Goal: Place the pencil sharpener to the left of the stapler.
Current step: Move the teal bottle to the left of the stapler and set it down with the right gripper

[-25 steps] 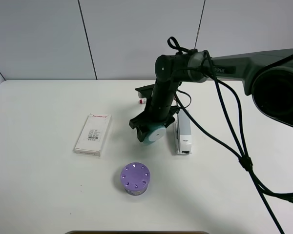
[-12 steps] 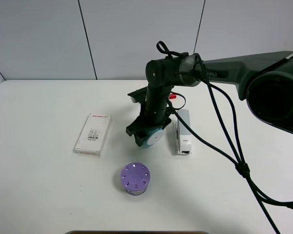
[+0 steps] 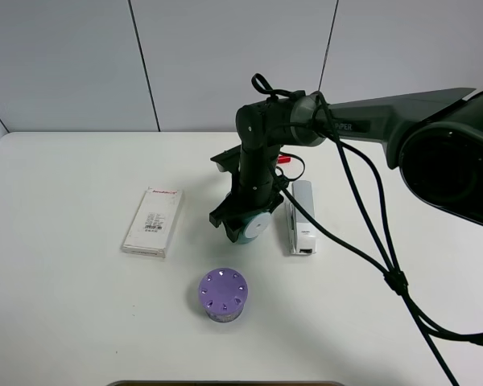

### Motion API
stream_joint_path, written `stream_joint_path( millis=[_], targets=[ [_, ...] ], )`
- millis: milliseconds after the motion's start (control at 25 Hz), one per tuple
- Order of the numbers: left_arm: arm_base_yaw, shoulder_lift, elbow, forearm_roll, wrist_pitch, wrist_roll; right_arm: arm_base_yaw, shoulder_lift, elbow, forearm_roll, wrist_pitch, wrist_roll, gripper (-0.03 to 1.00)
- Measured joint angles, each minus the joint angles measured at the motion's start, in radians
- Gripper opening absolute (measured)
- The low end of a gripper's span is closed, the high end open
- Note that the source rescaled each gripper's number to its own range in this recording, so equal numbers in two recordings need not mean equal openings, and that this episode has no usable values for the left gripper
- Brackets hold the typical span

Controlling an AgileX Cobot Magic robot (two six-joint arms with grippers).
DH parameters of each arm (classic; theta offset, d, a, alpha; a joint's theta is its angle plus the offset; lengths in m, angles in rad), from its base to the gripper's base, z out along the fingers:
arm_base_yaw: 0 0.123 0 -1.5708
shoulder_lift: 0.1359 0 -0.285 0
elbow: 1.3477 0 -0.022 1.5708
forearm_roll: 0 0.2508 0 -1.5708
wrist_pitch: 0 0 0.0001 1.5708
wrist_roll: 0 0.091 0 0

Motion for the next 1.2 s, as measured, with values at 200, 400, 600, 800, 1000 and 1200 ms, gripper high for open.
stream_joint_path(
  millis=[200, 400, 600, 800, 1000, 1200],
  targets=[
    [0.0, 0.0, 0.0, 0.0, 0.0, 0.0, 0.0, 0.0, 0.0, 0.0, -0.002, 0.012, 0.0],
    [0.0, 0.0, 0.0, 0.0, 0.0, 0.0, 0.0, 0.0, 0.0, 0.001, -0.004, 0.023, 0.0],
    [0.0, 0.0, 0.0, 0.0, 0.0, 0.0, 0.0, 0.0, 0.0, 0.003, -0.004, 0.023, 0.0],
    [0.0, 0.0, 0.0, 0.0, 0.0, 0.0, 0.0, 0.004, 0.0, 0.024, -0.024, 0.025, 0.08],
    [0.0, 0.0, 0.0, 0.0, 0.0, 0.0, 0.0, 0.007, 0.0, 0.032, -0.039, 0.025, 0.13],
    [0.0, 0.0, 0.0, 0.0, 0.0, 0.0, 0.0, 0.007, 0.0, 0.034, -0.037, 0.025, 0.13]
  ],
)
